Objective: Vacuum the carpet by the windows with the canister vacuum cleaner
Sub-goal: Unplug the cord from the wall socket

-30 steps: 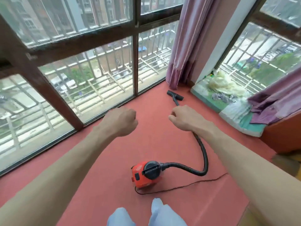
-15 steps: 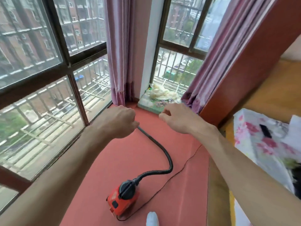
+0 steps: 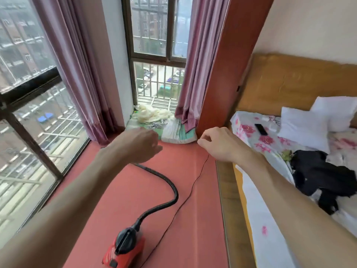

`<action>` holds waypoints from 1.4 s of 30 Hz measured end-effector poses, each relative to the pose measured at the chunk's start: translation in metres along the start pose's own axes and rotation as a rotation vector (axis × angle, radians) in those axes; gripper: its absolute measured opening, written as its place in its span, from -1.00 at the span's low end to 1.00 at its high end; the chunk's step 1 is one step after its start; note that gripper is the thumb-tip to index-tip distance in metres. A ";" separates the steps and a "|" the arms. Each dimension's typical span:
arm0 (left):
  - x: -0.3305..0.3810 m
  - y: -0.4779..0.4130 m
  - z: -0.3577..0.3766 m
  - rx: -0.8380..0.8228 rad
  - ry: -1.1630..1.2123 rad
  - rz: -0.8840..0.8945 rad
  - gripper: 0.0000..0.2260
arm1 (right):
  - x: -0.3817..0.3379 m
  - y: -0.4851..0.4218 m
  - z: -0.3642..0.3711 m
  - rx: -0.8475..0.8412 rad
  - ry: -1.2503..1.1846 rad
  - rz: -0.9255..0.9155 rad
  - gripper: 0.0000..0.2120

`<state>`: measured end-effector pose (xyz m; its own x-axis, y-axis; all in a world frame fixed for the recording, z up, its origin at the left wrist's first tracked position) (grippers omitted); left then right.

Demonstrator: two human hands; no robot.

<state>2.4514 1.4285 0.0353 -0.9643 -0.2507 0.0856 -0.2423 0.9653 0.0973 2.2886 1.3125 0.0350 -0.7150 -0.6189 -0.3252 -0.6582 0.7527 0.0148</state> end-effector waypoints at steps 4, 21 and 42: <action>0.060 -0.036 0.000 -0.042 -0.073 0.035 -0.68 | 0.078 0.005 -0.022 0.000 -0.027 0.043 -0.64; 0.243 -0.247 0.012 -0.117 -0.160 0.248 -0.67 | 0.316 -0.061 -0.085 0.037 -0.075 0.215 -0.62; 0.345 -0.610 0.039 -0.270 -0.131 0.420 -0.70 | 0.587 -0.284 -0.110 -0.001 -0.110 0.506 -0.70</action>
<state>2.2627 0.7563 -0.0329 -0.9819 0.1829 0.0493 0.1888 0.9230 0.3354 2.0301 0.7109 -0.0555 -0.9150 -0.1500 -0.3744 -0.2367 0.9514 0.1972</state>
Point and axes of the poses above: each hand's wrist, its own y-axis away from the middle knuckle, its own z-axis out of the palm, x = y × z, the point moved 7 cm from there along -y, towards the middle knuckle, and after that the axes turned 1 degree about x, right-handed, at the moved point
